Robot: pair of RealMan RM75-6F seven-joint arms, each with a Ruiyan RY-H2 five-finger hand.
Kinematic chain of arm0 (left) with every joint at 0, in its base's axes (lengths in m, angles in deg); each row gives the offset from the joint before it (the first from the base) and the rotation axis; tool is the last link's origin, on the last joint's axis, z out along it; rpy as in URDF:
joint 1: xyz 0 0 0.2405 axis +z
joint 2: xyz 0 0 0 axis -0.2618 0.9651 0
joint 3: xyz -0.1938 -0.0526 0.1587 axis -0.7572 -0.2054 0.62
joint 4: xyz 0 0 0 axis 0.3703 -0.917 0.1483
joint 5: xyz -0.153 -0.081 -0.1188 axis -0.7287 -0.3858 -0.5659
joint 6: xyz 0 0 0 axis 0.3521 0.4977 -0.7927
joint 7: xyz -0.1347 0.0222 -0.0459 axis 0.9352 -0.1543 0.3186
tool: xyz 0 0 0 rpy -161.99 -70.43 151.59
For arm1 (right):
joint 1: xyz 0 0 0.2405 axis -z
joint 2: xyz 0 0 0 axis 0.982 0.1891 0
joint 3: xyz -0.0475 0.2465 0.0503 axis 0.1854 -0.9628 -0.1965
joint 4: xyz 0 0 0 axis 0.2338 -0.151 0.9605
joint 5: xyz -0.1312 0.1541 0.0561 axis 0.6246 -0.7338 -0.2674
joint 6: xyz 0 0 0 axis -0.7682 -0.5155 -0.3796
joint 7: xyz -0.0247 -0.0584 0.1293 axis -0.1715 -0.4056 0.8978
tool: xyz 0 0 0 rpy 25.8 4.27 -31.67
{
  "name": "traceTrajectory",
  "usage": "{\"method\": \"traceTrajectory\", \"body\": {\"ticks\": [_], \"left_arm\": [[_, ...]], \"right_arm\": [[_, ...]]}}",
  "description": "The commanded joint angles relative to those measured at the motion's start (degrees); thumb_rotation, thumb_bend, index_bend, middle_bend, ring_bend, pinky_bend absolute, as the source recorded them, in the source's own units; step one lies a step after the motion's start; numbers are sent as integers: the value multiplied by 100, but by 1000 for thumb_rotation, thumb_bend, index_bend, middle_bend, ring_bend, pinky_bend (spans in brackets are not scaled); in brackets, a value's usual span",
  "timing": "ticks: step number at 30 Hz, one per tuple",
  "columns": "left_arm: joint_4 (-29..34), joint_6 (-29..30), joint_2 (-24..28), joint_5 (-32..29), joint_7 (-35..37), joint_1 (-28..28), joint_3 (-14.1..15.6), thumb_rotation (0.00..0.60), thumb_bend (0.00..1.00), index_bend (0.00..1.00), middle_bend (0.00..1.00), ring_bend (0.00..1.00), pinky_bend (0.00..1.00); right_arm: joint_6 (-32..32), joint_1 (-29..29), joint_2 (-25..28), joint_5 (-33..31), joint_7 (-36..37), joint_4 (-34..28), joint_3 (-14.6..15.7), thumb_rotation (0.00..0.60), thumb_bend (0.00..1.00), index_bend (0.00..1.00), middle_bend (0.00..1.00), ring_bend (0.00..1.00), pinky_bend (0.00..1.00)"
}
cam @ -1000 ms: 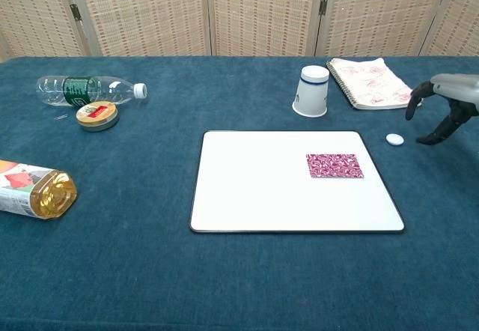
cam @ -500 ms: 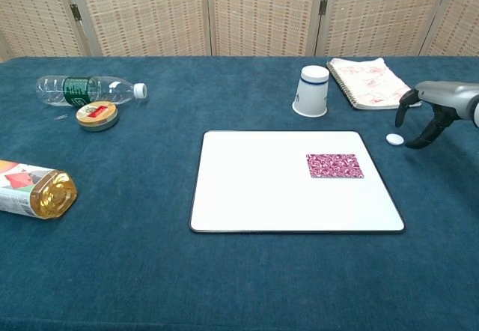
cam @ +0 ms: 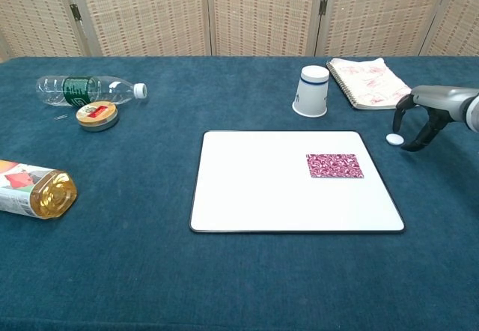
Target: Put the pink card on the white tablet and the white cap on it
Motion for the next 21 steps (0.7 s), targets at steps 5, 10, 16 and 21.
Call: {"method": "traceTrajectory", "body": {"ticks": [5, 10, 16, 21], "left_arm": [[-18, -25, -1, 10, 20, -11, 5, 600, 340, 4, 97, 72, 231], [-32, -23, -5, 14, 34, -11, 6, 600, 340, 2, 97, 72, 231], [-64, -38, -11, 1, 73, -12, 2, 600, 340, 0, 97, 72, 231], [-93, -57, -20, -22, 89, -14, -4, 600, 340, 0, 97, 72, 231]], "right_arm": [[69, -52, -78, 5, 61, 142, -3, 600, 198, 421, 94, 0, 0], [127, -97, -141, -5, 70, 250, 0, 600, 198, 434, 96, 0, 0], [179, -149, -211, -47, 67, 368, -7, 600, 209, 489, 111, 0, 0], [212, -184, -253, -68, 48, 451, 2, 600, 222, 542, 133, 0, 0]]}}
